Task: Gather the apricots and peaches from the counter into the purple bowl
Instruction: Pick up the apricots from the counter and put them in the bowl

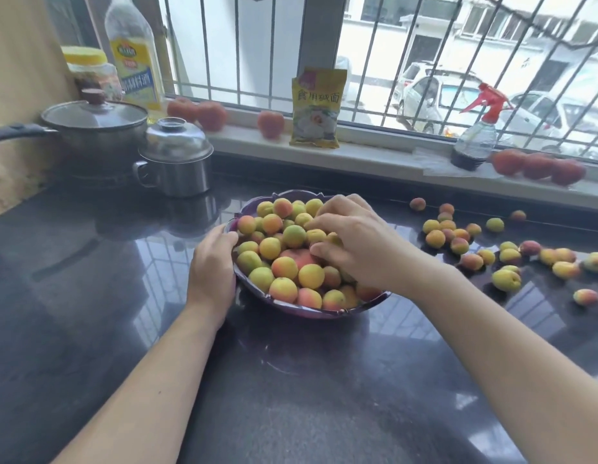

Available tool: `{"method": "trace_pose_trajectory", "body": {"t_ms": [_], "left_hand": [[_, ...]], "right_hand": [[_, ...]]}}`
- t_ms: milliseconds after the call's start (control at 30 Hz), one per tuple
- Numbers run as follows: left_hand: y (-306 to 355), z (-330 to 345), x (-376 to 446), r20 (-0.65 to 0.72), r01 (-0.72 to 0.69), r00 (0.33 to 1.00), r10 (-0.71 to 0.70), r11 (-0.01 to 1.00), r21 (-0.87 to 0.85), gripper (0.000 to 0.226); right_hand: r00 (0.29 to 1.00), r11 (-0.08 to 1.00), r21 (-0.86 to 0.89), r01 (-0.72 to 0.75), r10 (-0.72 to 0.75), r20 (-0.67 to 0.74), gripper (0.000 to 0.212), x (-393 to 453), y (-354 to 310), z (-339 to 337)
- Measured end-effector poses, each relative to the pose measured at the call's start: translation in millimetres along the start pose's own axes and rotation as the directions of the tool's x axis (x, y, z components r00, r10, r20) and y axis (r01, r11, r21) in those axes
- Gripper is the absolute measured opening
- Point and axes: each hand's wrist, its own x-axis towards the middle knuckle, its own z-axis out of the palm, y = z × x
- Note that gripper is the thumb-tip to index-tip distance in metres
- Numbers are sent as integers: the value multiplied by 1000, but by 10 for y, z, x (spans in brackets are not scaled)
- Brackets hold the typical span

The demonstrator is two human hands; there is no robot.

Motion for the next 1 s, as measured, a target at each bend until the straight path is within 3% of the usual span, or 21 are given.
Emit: {"method": "trace_pose_trajectory", "body": {"t_ms": [100, 167, 300, 400, 533, 700, 833, 1000], "left_hand": [[18, -3, -28, 28, 3, 1000, -3, 1000, 10, 36], [5, 13, -40, 30, 2, 1000, -2, 1000, 9, 32], [-10, 107, -102, 5, -31, 1000, 31, 992, 121, 33], [6, 223, -128, -10, -20, 1000, 24, 969, 245, 32], [11, 405, -109, 4, -38, 999, 38, 964, 263, 25], [-78, 418, -44, -47, -41, 998, 49, 986, 160, 27], [-84, 413, -25, -52, -47, 997, 56, 986, 157, 23], [-108, 408, -8, -62, -55, 996, 66, 986, 155, 22]], "right_hand": [[943, 950, 263, -170, 234, -236, 24, -241, 172, -101], [862, 918, 275, -285, 371, -347, 20, -505, 432, -78], [735, 802, 208, -559, 596, -323, 23, -1082, 991, 173], [669, 724, 187, -664, 687, -283, 32, -1210, 1179, 305], [713, 739, 16, -673, 655, -250, 39, -914, 1290, 376], [648, 634, -147, -759, 715, -263, 22, -596, 1570, 480], [627, 607, -166, -777, 726, -283, 21, -565, 1642, 536], [705, 718, -84, -691, 645, -295, 22, -666, 1654, 533]]}}
